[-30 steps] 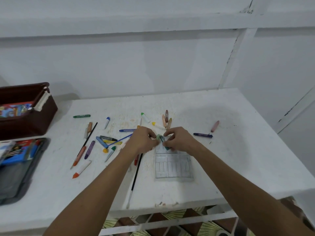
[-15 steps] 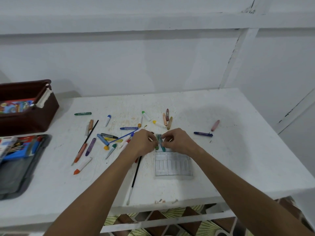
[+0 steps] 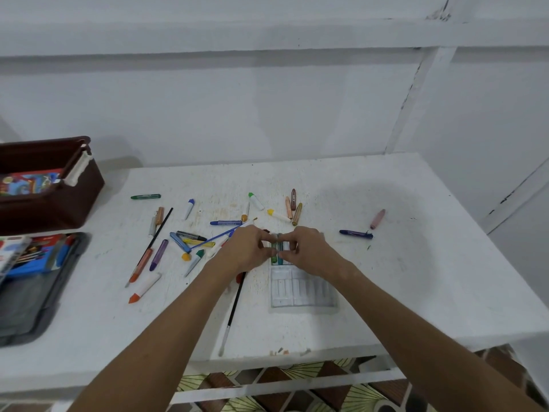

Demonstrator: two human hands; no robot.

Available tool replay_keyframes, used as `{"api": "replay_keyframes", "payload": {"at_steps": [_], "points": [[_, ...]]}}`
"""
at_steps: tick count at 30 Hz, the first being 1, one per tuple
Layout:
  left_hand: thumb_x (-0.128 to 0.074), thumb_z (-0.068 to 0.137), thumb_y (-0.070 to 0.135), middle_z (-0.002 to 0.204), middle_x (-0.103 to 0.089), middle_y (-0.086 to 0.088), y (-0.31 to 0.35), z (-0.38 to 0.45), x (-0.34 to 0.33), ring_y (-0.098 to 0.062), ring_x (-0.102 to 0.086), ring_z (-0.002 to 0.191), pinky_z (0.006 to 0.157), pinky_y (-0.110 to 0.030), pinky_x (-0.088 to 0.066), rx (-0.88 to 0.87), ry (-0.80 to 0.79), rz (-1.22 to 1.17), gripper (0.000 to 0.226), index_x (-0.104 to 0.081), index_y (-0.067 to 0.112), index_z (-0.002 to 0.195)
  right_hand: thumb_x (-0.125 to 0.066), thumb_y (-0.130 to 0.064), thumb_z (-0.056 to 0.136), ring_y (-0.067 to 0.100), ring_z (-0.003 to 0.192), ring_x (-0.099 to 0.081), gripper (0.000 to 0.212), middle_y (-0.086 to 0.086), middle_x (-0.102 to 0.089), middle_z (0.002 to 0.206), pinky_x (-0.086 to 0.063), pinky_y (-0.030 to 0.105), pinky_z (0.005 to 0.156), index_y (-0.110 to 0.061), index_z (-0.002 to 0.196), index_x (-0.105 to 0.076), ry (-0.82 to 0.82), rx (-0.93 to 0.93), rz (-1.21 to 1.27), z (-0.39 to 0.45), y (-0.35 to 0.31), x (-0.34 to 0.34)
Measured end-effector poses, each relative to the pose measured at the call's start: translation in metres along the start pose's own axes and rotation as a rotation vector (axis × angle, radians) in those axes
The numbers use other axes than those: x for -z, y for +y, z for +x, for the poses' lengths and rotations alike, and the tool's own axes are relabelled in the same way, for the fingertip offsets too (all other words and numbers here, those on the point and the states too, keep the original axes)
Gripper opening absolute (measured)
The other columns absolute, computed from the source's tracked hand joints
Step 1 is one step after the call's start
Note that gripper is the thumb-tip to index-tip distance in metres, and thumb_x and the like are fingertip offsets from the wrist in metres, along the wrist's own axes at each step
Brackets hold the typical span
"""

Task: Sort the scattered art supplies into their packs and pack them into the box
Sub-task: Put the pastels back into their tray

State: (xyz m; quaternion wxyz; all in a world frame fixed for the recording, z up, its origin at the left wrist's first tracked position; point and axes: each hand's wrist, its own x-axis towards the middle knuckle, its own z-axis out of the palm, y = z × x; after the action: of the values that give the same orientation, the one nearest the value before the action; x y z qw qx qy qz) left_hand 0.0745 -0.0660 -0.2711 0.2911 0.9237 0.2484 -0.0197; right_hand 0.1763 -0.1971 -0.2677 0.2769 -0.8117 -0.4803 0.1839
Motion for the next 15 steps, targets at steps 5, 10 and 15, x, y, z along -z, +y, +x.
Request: {"api": "replay_keyframes", "payload": {"at_steps": [5, 10, 15], "points": [[-0.065, 0.088, 0.034, 0.067, -0.054, 0.012, 0.003, 0.003, 0.005, -0.006, -0.053, 0.063, 0.064, -0.026, -0.048, -0.092, -0.037, 0.134, 0.032, -0.066, 0.029, 0.12, -0.068, -0.027, 0.086, 0.002, 0.049, -0.045, 0.039, -0.016, -0.046, 0.058, -0.035, 0.0, 0.051, -0.017, 0.123, -0.063, -0.043, -0.052, -0.004, 0.004, 0.0, -0.001], [-0.071, 0.084, 0.031, 0.084, -0.068, 0.002, 0.003, 0.003, 0.013, -0.004, -0.056, 0.066, 0.061, -0.017, -0.044, -0.092, -0.07, 0.065, 0.031, -0.07, 0.025, 0.115, -0.072, -0.03, 0.082, -0.002, 0.051, -0.046, 0.039, -0.017, -0.05, 0.061, -0.033, 0.002, 0.049, -0.019, 0.119, -0.066, -0.09, -0.06, -0.011, 0.01, 0.002, 0.001], [-0.071, 0.083, 0.03, 0.081, -0.068, 0.011, 0.0, 0.019, 0.027, 0.004, -0.057, 0.067, 0.056, -0.009, -0.039, -0.015, -0.014, -0.109, 0.016, -0.076, 0.021, 0.096, -0.078, -0.028, 0.076, 0.003, 0.054, -0.059, 0.042, 0.0, -0.069, 0.078, -0.046, 0.012, 0.054, -0.016, 0.115, -0.066, -0.092, -0.15, 0.209, 0.013, 0.013, 0.014]]}}
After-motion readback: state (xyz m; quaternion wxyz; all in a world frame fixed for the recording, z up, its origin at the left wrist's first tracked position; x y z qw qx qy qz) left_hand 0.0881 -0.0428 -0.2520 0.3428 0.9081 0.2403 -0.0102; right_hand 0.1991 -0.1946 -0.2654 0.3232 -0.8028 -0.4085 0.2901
